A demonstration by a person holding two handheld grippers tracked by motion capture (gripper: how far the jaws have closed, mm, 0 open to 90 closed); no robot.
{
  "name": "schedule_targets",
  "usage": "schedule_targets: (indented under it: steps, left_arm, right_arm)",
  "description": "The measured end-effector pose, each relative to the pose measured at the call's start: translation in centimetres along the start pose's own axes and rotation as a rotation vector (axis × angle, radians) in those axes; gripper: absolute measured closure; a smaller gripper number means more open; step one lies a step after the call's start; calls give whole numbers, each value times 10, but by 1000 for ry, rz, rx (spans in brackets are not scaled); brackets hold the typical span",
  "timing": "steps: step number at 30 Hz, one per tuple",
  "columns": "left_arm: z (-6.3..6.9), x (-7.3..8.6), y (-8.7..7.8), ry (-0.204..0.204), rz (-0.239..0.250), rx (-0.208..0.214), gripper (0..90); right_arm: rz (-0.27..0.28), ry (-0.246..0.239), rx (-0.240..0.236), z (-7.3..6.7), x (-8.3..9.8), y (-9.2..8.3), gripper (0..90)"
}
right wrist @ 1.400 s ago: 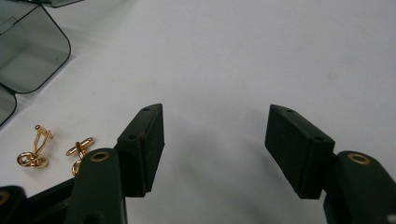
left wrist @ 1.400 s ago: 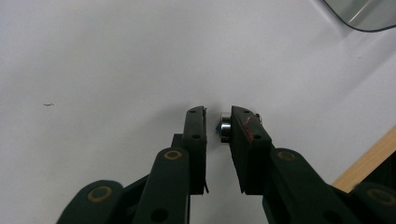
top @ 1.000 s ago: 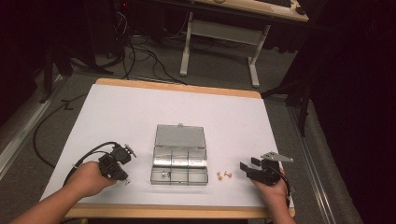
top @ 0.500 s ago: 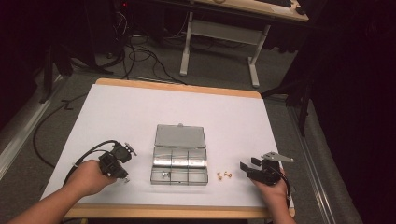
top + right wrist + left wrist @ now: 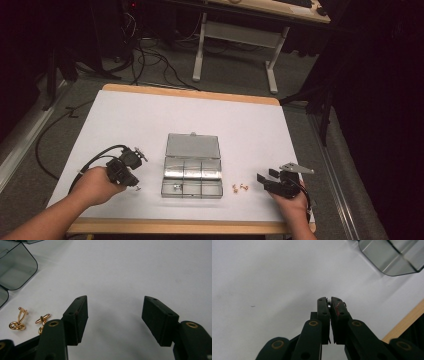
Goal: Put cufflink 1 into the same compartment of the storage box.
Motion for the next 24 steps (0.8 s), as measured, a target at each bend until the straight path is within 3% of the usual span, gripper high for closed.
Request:
schedule_targets:
  steps: [16,24]
  left_arm:
    - [9,-18,-28,22,53,-2,867]
    - [16,-27,-34,40,45,-5,868]
  right_arm:
    - [2,-3,-1,0,0,0,382]
    - [0,-5,-2,1,0,0,382]
Point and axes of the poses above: each handheld gripper's, and its own axes: y roughly forward along the jaws, x roughly out of its underside, z roughly to its right, the point moved 5 cm from there along y, roughly forward along the jaws, and after that the axes turned 15 degrees about -z, right-handed, at the moved point
